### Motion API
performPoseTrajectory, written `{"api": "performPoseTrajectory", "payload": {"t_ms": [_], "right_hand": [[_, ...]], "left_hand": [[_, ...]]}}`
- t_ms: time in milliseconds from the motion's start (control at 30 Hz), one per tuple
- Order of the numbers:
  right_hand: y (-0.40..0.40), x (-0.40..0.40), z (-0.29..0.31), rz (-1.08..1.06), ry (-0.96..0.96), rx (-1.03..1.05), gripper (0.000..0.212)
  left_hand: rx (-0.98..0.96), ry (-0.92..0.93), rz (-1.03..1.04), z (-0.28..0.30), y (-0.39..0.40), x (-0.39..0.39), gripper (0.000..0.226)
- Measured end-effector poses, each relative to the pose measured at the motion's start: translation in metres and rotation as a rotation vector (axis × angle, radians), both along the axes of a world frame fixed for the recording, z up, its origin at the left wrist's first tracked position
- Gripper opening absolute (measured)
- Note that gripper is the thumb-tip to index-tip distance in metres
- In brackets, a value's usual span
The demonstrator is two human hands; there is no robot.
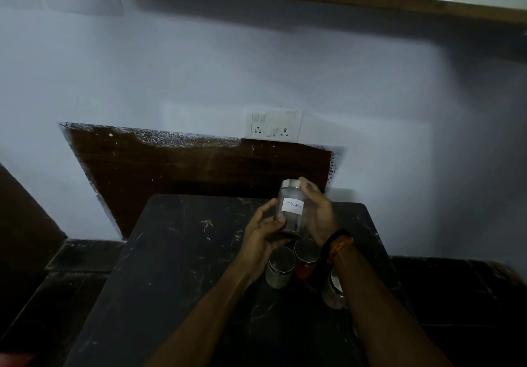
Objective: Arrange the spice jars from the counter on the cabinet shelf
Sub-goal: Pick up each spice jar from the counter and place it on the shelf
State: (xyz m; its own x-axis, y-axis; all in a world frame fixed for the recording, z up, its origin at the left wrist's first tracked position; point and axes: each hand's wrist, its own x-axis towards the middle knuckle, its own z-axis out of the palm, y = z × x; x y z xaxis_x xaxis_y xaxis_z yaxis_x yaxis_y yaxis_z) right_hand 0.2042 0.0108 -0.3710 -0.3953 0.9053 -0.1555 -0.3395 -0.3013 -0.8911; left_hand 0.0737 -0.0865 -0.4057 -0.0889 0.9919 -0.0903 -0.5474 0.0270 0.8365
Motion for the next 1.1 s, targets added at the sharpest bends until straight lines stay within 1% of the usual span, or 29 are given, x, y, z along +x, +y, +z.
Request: {"api": "performPoseTrajectory", "payload": {"t_ms": [67, 133, 233, 433, 600, 733, 867, 933, 1100], "right_hand": [[0.002, -0.003, 0.005, -0.004, 0.01, -0.001, 0.065], [0.007, -0.005, 0.013, -0.017, 0.034, 0.007, 0.059], [0.016, -0.007, 0.034, -0.024, 0.046, 0.066, 0.058], [0.039, -0.013, 0.101, -0.069, 0.097, 0.246, 0.057], [0.058, -0.017, 0.171, -0.08, 0.127, 0.375, 0.041], [0.064, -0.02, 0.225, -0.079, 0.128, 0.506, 0.05], [0.07, -0.021, 0.275, -0.072, 0.112, 0.634, 0.054], [0.074, -0.022, 0.294, -0.077, 0.1, 0.68, 0.051], [0.079, -0.024, 0.325, -0.096, 0.076, 0.756, 0.055]], "left_hand": [[0.014, -0.02, -0.021, 0.003, 0.005, -0.001, 0.063], [0.039, -0.032, -0.035, 0.01, 0.011, -0.003, 0.065], [0.083, -0.013, -0.041, 0.031, 0.021, -0.008, 0.069], [0.218, 0.107, -0.046, 0.095, 0.05, -0.018, 0.066], [0.337, 0.202, -0.033, 0.161, 0.072, -0.025, 0.064], [0.429, 0.294, 0.007, 0.21, 0.086, -0.028, 0.064], [0.529, 0.321, 0.002, 0.253, 0.101, -0.037, 0.065], [0.57, 0.325, 0.002, 0.27, 0.107, -0.04, 0.065], [0.637, 0.346, 0.005, 0.298, 0.117, -0.042, 0.065]]}}
